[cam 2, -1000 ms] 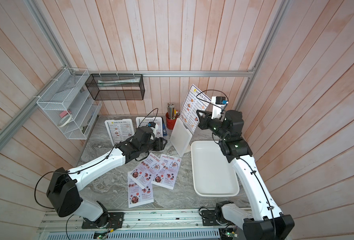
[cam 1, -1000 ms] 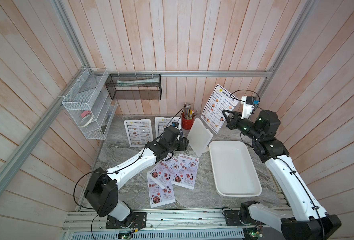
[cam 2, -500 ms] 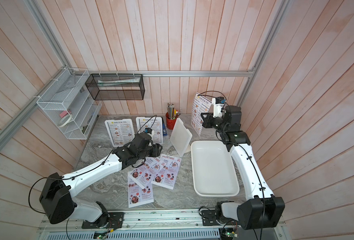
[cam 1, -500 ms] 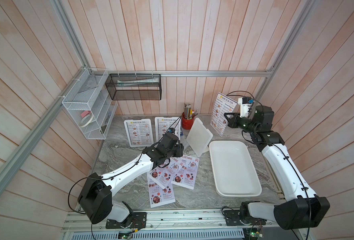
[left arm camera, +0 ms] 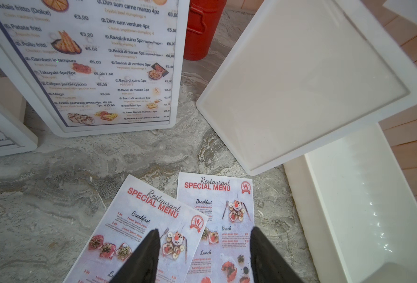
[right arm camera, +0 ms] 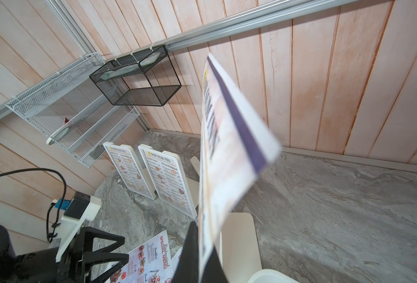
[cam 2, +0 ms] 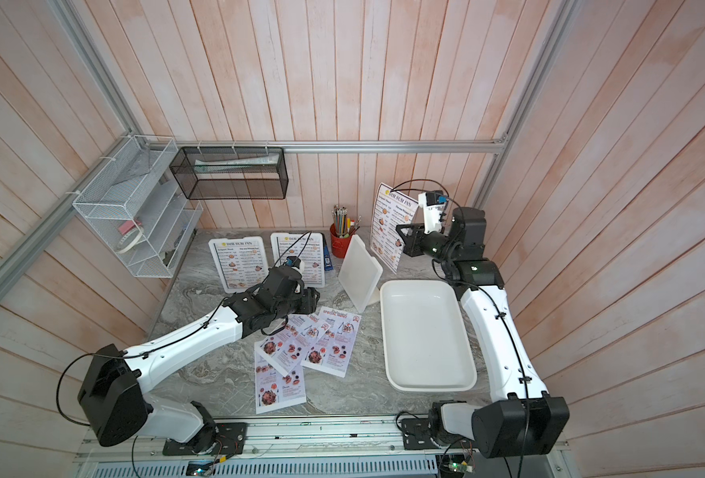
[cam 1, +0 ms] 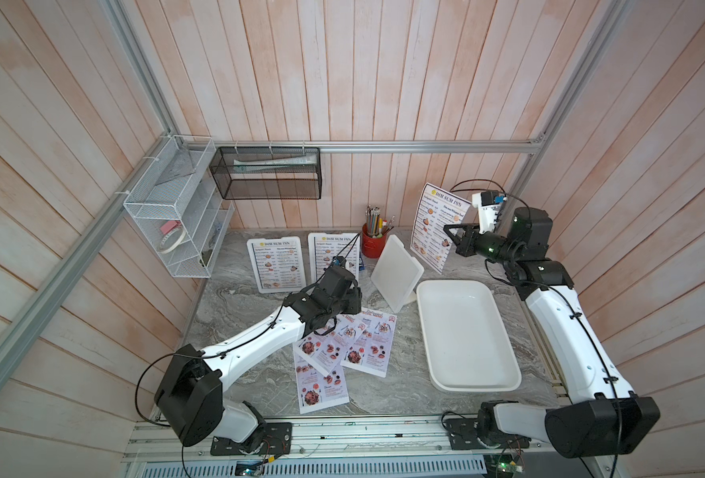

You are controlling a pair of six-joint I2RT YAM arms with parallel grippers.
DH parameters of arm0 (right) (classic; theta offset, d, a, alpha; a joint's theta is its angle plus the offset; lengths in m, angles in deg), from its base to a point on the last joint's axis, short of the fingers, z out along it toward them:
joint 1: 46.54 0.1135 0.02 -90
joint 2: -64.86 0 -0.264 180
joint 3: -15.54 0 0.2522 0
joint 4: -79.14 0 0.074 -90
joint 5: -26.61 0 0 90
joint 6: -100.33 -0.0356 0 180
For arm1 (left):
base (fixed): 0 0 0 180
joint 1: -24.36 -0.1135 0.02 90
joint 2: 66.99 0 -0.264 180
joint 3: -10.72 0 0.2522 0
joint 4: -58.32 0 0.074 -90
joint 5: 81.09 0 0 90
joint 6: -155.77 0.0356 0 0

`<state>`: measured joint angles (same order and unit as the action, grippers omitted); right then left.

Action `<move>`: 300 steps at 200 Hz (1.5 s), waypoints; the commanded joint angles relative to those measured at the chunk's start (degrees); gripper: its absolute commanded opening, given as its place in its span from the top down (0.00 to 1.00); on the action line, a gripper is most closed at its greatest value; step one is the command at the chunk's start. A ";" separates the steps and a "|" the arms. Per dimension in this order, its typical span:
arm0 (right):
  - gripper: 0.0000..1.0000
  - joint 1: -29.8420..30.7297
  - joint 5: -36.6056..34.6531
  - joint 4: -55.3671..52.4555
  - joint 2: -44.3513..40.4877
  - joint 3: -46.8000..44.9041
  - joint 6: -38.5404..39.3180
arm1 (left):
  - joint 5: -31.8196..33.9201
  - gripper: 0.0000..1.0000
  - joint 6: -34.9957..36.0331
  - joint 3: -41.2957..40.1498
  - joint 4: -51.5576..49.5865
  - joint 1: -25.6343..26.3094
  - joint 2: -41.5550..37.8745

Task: Replace the menus in the menu holders
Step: Insert the menu into the menu holder.

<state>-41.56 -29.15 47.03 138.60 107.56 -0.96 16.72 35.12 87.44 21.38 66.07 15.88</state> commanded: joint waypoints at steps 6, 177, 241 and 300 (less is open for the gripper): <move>1.00 -0.23 2.14 -2.56 -0.01 1.53 2.71 | 1.33 0.39 0.94 -0.12 -1.24 -0.58 -1.88; 1.00 -1.95 6.99 -2.31 0.27 -0.18 4.81 | 1.77 0.39 1.63 1.55 -2.78 -0.79 -1.32; 1.00 -2.03 8.54 -3.12 0.78 -0.39 5.13 | 1.85 0.39 1.58 1.61 -2.81 -0.76 -1.36; 1.00 -2.07 8.56 -3.12 1.15 -0.91 5.20 | 1.96 0.39 1.73 1.63 -3.04 -0.70 -1.69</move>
<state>-43.31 -21.85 44.69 139.14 107.26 3.30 17.79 36.02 87.48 19.21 65.55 15.03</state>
